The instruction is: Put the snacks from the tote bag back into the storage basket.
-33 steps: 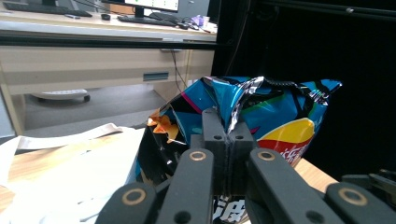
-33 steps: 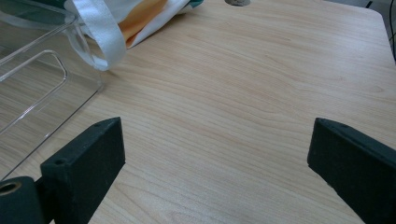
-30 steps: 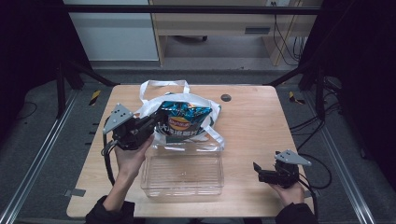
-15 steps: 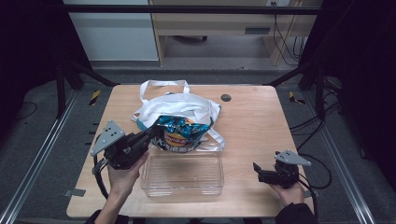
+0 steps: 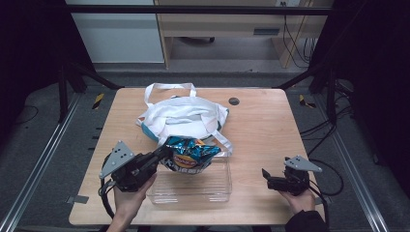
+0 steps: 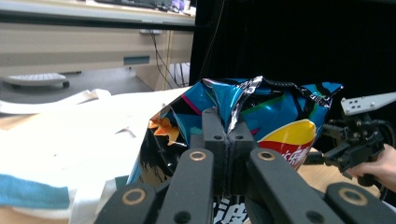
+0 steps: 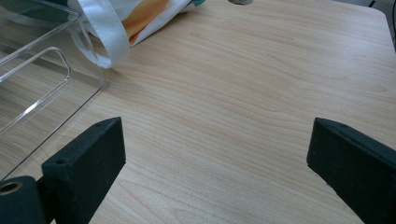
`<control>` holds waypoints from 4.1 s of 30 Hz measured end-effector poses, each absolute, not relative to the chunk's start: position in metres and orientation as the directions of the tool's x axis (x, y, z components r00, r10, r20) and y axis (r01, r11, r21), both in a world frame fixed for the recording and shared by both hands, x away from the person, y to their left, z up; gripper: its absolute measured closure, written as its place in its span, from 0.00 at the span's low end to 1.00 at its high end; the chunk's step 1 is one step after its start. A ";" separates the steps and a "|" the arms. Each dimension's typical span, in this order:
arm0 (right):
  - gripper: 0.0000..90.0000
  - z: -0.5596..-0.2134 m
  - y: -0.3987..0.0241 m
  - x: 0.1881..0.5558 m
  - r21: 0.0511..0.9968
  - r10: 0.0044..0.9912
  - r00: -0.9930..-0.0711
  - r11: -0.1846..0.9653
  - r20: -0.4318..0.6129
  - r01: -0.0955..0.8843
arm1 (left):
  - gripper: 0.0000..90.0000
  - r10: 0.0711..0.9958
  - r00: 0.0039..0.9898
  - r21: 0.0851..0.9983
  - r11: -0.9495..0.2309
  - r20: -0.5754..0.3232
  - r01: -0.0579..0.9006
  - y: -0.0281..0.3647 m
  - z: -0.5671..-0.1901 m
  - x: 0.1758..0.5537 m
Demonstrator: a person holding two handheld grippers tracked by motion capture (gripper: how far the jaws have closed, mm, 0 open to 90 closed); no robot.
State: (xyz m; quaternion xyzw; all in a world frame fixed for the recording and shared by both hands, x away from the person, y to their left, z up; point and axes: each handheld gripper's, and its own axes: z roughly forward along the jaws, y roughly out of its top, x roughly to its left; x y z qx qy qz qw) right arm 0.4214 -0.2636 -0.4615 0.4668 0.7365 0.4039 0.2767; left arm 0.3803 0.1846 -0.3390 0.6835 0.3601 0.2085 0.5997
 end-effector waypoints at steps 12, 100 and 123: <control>0.05 -0.461 -0.263 0.420 0.856 0.910 -0.414 0.234 -0.026 0.462 | 0.99 0.738 0.654 0.952 -0.053 -0.166 0.302 0.180 -0.363 0.380; 0.05 -0.463 -0.263 0.424 0.849 0.909 -0.415 0.248 -0.038 0.467 | 0.92 0.822 0.545 0.942 -0.032 -0.165 0.333 0.170 -0.391 0.430; 0.05 -0.462 -0.264 0.422 0.853 0.911 -0.411 0.237 -0.030 0.465 | 0.57 0.831 0.537 0.924 -0.083 -0.143 0.373 0.171 -0.395 0.437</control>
